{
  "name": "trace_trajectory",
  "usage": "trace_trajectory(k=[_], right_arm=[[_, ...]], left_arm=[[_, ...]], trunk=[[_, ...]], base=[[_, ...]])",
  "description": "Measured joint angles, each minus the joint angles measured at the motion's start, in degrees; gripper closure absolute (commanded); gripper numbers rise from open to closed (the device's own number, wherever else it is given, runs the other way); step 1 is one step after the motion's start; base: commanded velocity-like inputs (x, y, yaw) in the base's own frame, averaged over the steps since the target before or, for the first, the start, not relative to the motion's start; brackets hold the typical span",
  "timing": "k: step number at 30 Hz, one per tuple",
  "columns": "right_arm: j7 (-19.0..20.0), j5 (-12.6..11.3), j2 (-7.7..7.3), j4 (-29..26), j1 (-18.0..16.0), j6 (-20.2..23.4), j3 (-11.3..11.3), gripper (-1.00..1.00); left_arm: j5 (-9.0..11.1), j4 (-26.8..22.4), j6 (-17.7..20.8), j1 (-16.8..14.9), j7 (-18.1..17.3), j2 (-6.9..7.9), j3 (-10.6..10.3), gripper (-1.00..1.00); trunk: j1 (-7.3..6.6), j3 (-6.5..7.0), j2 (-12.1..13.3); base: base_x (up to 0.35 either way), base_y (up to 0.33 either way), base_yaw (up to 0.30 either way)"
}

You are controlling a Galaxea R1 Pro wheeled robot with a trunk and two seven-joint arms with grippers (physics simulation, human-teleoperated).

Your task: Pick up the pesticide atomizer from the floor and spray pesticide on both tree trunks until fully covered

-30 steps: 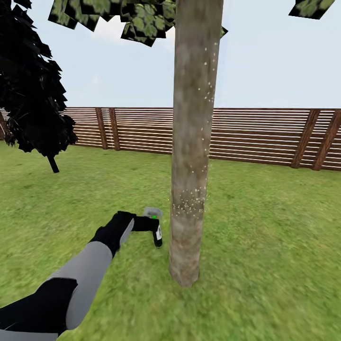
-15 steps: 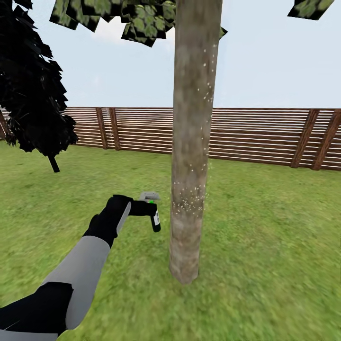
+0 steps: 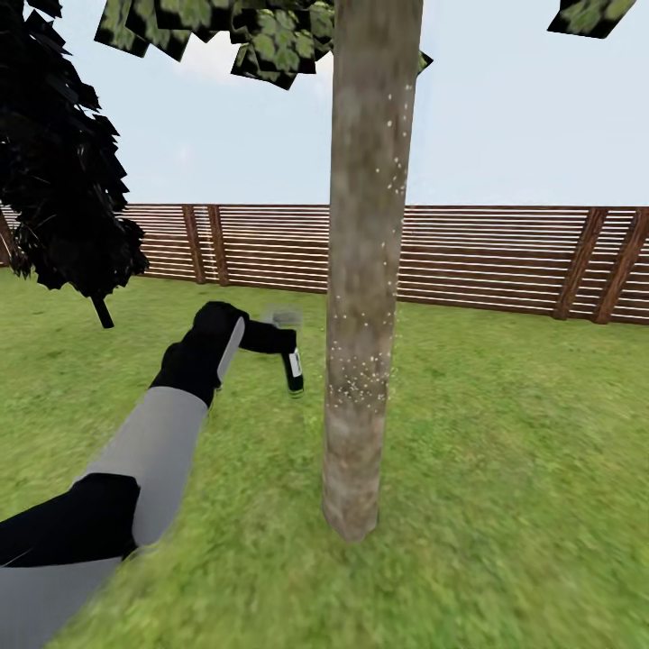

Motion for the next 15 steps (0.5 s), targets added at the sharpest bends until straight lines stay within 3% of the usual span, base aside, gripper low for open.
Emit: trace_trajectory(k=[11, 15], right_arm=[[0.0, 0.0, 0.0, 0.0, 0.0, 0.0, 0.0, -1.0], [0.0, 0.0, 0.0, 0.0, 0.0, 0.1, 0.0, -1.0]], left_arm=[[0.0, 3.5, 0.2, -9.4, 0.0, -0.09, 0.0, 1.0], [0.3, 4.0, 0.2, -12.4, 0.0, -0.84, 0.0, 1.0]], trunk=[[0.0, -0.01, 0.0], [0.0, 0.0, 0.0]], base=[[0.0, 0.0, 0.0], [0.0, 0.0, 0.0]])
